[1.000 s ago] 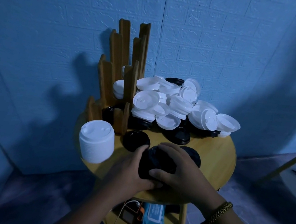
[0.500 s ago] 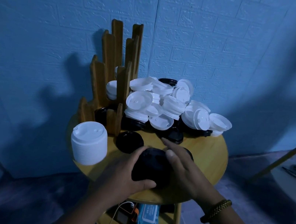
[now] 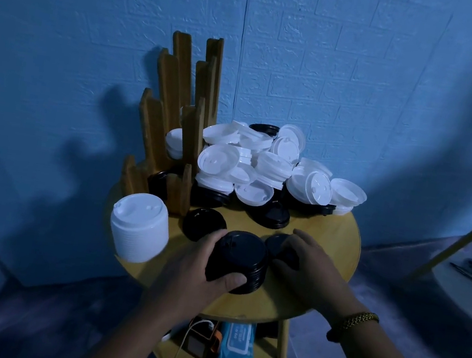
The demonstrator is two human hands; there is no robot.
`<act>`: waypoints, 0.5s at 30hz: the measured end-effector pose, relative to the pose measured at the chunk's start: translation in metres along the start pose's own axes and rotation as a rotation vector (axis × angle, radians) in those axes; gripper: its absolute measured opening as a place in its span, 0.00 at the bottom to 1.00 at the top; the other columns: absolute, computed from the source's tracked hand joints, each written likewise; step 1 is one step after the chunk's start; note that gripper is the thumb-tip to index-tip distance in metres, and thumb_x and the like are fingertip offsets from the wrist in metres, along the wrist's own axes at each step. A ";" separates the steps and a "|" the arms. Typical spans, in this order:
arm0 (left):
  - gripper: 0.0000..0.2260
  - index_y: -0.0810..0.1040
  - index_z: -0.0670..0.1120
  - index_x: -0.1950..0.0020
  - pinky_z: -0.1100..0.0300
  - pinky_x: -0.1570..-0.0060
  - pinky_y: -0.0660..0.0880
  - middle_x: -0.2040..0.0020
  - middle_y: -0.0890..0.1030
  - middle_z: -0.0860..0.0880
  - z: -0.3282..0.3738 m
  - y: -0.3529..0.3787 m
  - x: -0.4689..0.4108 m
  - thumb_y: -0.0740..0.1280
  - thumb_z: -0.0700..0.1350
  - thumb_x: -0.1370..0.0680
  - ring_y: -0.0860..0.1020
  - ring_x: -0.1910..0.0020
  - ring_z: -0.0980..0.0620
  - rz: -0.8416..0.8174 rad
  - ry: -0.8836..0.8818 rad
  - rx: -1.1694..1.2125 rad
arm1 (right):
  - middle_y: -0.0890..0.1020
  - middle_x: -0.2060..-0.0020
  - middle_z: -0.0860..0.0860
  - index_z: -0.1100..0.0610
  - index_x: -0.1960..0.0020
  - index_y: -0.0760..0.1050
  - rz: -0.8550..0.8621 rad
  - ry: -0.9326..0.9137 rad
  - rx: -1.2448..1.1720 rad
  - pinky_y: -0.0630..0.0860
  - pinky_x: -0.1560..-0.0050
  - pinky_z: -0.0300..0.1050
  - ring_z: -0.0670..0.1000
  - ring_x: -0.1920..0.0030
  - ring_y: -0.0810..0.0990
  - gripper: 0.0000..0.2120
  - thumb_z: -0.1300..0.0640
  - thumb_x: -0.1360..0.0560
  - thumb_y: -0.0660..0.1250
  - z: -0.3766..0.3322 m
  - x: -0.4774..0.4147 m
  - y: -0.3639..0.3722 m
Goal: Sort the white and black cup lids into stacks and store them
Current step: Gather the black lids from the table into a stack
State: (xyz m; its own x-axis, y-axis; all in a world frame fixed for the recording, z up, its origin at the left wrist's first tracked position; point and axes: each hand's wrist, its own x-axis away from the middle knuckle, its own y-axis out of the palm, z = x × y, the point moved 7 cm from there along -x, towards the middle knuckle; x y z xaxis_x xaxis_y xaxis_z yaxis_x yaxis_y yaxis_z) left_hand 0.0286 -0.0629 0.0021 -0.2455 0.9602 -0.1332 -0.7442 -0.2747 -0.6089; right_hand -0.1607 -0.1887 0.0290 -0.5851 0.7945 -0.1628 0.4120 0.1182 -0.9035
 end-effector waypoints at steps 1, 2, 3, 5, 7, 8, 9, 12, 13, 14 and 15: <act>0.38 0.56 0.72 0.25 0.56 0.36 0.71 0.30 0.68 0.66 0.000 -0.001 0.000 0.66 0.76 0.31 0.68 0.30 0.61 0.004 -0.002 0.012 | 0.73 0.37 0.49 0.49 0.45 0.72 0.004 0.004 0.023 0.75 0.43 0.48 0.50 0.43 0.73 0.13 0.43 0.24 0.68 -0.001 0.000 -0.001; 0.37 0.56 0.73 0.25 0.57 0.37 0.71 0.31 0.68 0.67 0.000 -0.001 0.000 0.66 0.76 0.31 0.68 0.30 0.62 0.007 -0.001 0.021 | 0.74 0.41 0.48 0.48 0.45 0.70 0.019 0.017 0.087 0.75 0.46 0.46 0.49 0.47 0.73 0.17 0.39 0.25 0.67 -0.001 0.000 -0.002; 0.37 0.56 0.73 0.25 0.58 0.38 0.70 0.31 0.68 0.68 0.000 -0.001 0.000 0.66 0.76 0.31 0.68 0.30 0.62 0.010 0.001 0.023 | 0.74 0.43 0.48 0.48 0.43 0.70 0.034 0.044 0.164 0.74 0.47 0.45 0.49 0.48 0.71 0.21 0.34 0.26 0.65 -0.001 0.001 -0.002; 0.38 0.56 0.72 0.25 0.59 0.38 0.70 0.30 0.69 0.67 0.000 -0.001 0.000 0.65 0.77 0.32 0.69 0.31 0.62 0.021 0.002 0.014 | 0.72 0.42 0.48 0.48 0.38 0.68 0.034 0.111 0.231 0.72 0.46 0.44 0.50 0.45 0.70 0.28 0.29 0.27 0.61 0.002 0.003 -0.003; 0.40 0.56 0.71 0.24 0.56 0.36 0.71 0.27 0.69 0.64 -0.002 -0.001 0.000 0.64 0.78 0.32 0.69 0.30 0.60 0.031 -0.004 0.001 | 0.70 0.38 0.49 0.49 0.32 0.66 -0.016 0.143 0.173 0.72 0.42 0.43 0.50 0.40 0.69 0.32 0.29 0.27 0.61 0.006 0.006 -0.005; 0.40 0.55 0.71 0.24 0.55 0.35 0.71 0.26 0.68 0.63 -0.002 -0.001 0.000 0.64 0.79 0.32 0.69 0.29 0.60 0.031 -0.005 -0.003 | 0.69 0.36 0.50 0.49 0.29 0.65 -0.060 0.142 0.147 0.73 0.40 0.43 0.50 0.37 0.68 0.32 0.31 0.26 0.62 0.008 0.008 -0.005; 0.41 0.55 0.70 0.23 0.55 0.35 0.71 0.25 0.68 0.62 -0.003 0.000 -0.001 0.64 0.79 0.32 0.68 0.29 0.59 0.028 -0.007 -0.005 | 0.69 0.35 0.50 0.49 0.27 0.64 -0.103 0.135 0.137 0.73 0.39 0.44 0.50 0.36 0.68 0.33 0.34 0.25 0.64 0.010 0.008 -0.005; 0.42 0.55 0.70 0.23 0.55 0.35 0.70 0.25 0.68 0.62 -0.003 0.000 0.000 0.63 0.80 0.33 0.68 0.28 0.59 0.026 -0.007 -0.011 | 0.70 0.37 0.49 0.48 0.27 0.65 -0.145 0.125 0.155 0.74 0.39 0.44 0.49 0.38 0.69 0.33 0.36 0.26 0.67 0.011 0.010 -0.007; 0.42 0.55 0.70 0.23 0.55 0.35 0.71 0.25 0.68 0.62 -0.003 0.000 0.000 0.63 0.80 0.33 0.68 0.28 0.59 0.027 -0.007 -0.010 | 0.70 0.38 0.49 0.48 0.28 0.66 -0.128 0.131 0.153 0.74 0.40 0.43 0.49 0.39 0.69 0.33 0.35 0.27 0.68 0.012 0.010 -0.007; 0.41 0.55 0.70 0.23 0.54 0.34 0.71 0.25 0.68 0.62 -0.003 0.000 0.000 0.63 0.80 0.33 0.68 0.28 0.59 0.027 -0.008 -0.008 | 0.69 0.38 0.49 0.49 0.31 0.68 -0.103 0.130 0.147 0.73 0.41 0.42 0.48 0.40 0.68 0.32 0.34 0.28 0.68 0.011 0.009 -0.009; 0.41 0.55 0.71 0.23 0.54 0.34 0.71 0.25 0.68 0.62 -0.003 0.000 0.000 0.63 0.80 0.33 0.68 0.28 0.59 0.026 -0.010 -0.006 | 0.68 0.37 0.49 0.49 0.35 0.70 -0.082 0.115 0.141 0.72 0.41 0.41 0.48 0.39 0.67 0.30 0.33 0.29 0.69 0.009 0.008 -0.009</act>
State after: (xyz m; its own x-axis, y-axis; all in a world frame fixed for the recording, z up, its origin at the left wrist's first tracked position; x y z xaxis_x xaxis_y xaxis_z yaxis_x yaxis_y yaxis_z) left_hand 0.0303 -0.0629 -0.0004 -0.2705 0.9523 -0.1411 -0.7336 -0.2988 -0.6104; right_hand -0.1760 -0.1887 0.0325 -0.5254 0.8495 -0.0471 0.2591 0.1070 -0.9599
